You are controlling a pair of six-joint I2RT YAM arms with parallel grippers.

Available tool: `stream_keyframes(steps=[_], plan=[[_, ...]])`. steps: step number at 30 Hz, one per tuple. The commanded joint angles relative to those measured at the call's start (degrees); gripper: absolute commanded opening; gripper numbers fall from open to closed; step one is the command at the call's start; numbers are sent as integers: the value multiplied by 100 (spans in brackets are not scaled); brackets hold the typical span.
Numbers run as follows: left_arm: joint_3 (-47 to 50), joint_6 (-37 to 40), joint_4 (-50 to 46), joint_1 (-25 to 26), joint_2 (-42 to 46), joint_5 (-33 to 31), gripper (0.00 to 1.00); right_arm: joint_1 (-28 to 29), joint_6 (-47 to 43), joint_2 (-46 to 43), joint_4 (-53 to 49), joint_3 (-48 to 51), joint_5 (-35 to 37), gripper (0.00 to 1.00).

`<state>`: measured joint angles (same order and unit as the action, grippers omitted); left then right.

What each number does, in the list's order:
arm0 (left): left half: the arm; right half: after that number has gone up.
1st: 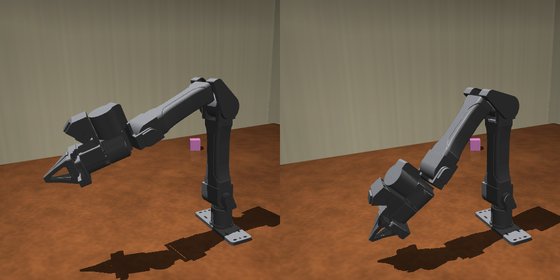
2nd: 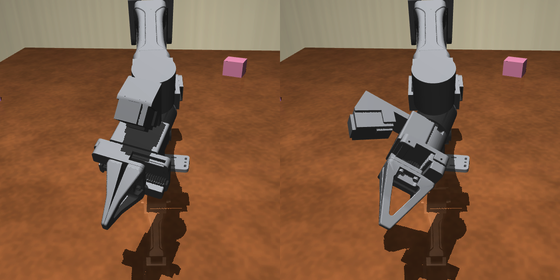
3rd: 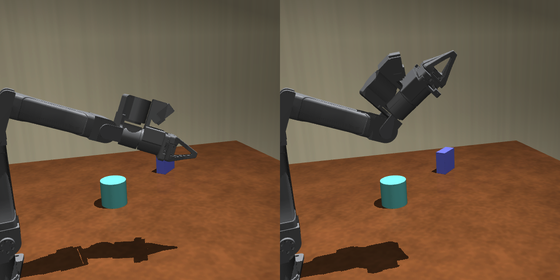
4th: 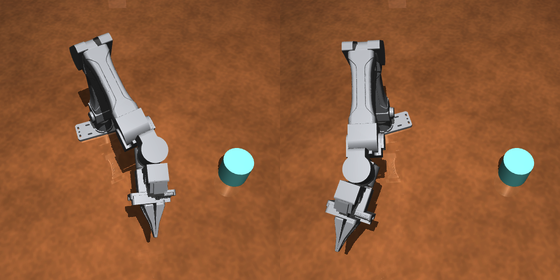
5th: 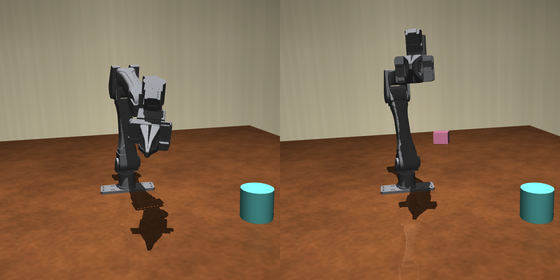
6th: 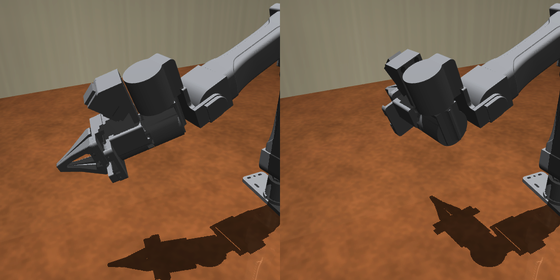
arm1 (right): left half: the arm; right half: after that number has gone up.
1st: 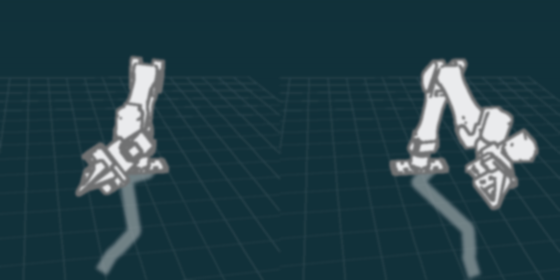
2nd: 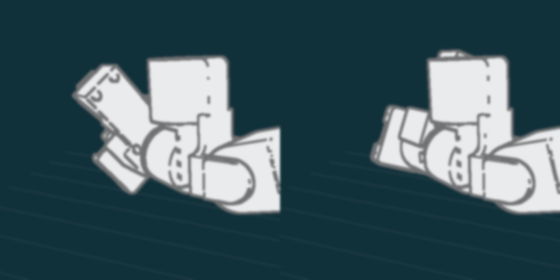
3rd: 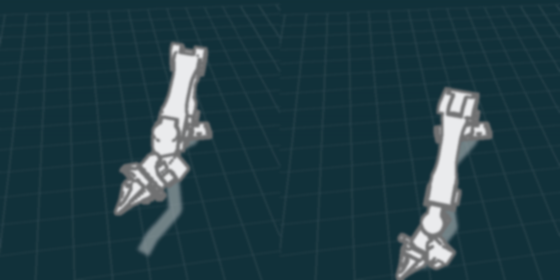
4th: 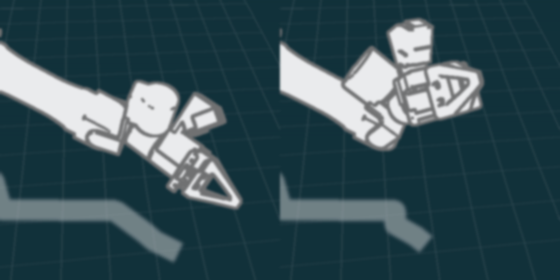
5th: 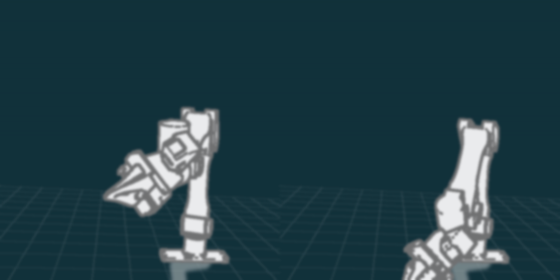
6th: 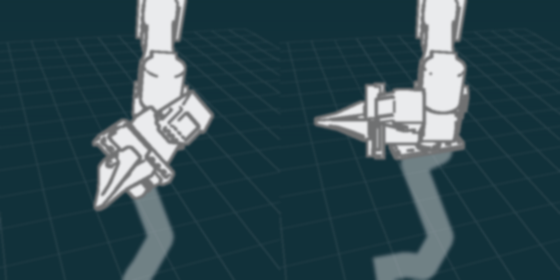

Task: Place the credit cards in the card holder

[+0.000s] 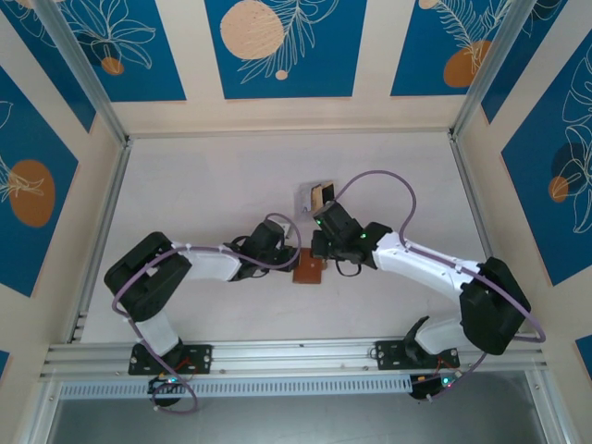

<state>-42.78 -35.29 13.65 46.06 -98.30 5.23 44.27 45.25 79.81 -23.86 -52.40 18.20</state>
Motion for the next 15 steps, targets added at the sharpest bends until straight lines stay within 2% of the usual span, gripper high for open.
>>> stream_keyframes(steps=[1, 8, 15], plan=[[152, -88, -424, 96, 70, -160, 22, 3, -71, 404, 77, -177, -531, 3], [191, -112, -418, 115, 92, -225, 21, -180, 22, 1020, 280, -1, -572, 1], [361, -116, -346, 114, 134, -229, 21, -336, 161, 953, 276, 450, -409, 0]])
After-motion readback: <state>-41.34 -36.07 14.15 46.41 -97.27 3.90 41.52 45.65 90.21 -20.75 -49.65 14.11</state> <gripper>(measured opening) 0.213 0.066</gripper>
